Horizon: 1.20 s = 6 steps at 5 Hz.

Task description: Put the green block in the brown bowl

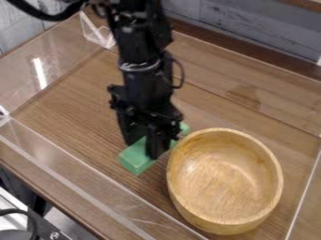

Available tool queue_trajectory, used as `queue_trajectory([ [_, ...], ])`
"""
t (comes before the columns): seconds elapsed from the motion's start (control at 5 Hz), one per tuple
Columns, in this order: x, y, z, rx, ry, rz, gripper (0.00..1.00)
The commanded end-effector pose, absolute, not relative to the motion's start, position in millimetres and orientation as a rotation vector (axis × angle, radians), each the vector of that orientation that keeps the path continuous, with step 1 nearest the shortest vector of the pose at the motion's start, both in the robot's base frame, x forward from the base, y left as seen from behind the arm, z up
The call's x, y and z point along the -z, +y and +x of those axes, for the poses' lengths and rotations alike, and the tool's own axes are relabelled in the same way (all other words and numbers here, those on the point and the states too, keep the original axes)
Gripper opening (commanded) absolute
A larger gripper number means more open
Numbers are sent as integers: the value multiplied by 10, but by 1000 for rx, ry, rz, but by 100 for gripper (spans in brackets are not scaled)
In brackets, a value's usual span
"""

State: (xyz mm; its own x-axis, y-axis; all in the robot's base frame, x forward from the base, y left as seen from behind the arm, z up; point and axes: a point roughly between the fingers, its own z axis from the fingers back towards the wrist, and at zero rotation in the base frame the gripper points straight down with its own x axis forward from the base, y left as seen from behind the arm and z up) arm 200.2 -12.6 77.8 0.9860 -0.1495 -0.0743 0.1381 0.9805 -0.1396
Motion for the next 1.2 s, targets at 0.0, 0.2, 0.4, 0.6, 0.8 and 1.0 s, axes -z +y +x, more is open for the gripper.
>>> queue_trajectory([
  [0.0,-1000,-276,2113,158,13,-131,0],
  [0.2,-1051,-417,2109,171,1,-133,0],
  [0.4,-1111,-498,2098,171,-9,-137,0],
  [0.6,-1130,-558,2091,172,-14,-142,0],
  [0.8,-1144,-630,2085,175,-22,-147,0],
  [1.0,-1154,-690,2082,175,-30,-151,0],
])
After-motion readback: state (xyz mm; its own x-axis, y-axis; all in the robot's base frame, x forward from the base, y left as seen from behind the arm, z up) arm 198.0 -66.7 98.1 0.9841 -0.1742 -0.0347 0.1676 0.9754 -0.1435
